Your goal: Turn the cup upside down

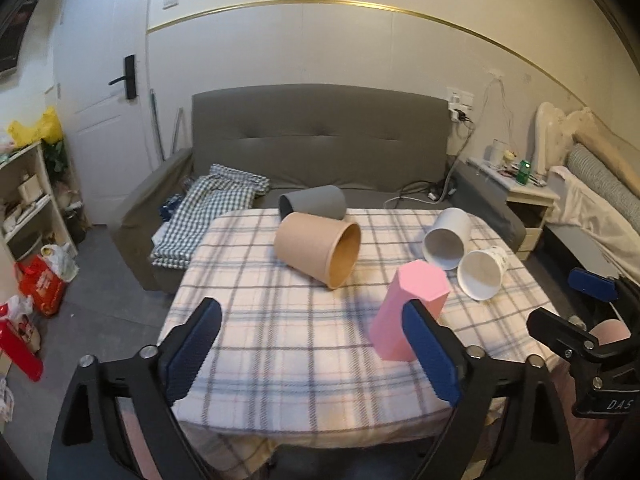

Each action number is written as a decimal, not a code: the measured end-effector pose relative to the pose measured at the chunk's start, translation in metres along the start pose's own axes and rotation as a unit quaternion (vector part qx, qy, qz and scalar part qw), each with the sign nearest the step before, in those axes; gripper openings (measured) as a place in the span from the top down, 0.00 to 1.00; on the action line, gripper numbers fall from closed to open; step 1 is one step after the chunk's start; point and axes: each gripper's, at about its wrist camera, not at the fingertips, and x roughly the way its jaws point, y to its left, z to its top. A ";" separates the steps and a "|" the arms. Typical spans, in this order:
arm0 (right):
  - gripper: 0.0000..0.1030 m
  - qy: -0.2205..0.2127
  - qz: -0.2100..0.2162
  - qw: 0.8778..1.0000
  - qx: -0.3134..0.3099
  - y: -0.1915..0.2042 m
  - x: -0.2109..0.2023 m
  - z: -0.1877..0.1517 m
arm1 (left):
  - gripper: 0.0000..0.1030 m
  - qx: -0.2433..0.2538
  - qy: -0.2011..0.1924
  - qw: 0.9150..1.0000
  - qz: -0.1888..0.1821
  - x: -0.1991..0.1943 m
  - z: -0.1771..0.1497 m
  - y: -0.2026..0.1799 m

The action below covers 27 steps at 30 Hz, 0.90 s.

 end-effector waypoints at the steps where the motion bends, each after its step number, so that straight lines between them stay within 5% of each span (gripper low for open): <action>1: 0.00 0.000 -0.004 1.000 0.002 0.000 0.000 -0.001 | 0.07 -0.004 0.000 1.000 0.000 -0.001 -0.002 0.001; 12: 0.00 -0.009 -0.021 1.000 0.013 0.000 -0.005 -0.006 | 0.06 0.000 0.034 0.999 0.001 -0.002 -0.019 0.000; 27: 0.00 -0.009 -0.019 1.000 0.013 0.001 -0.007 -0.007 | 0.06 -0.002 0.021 1.000 0.007 -0.010 -0.020 0.002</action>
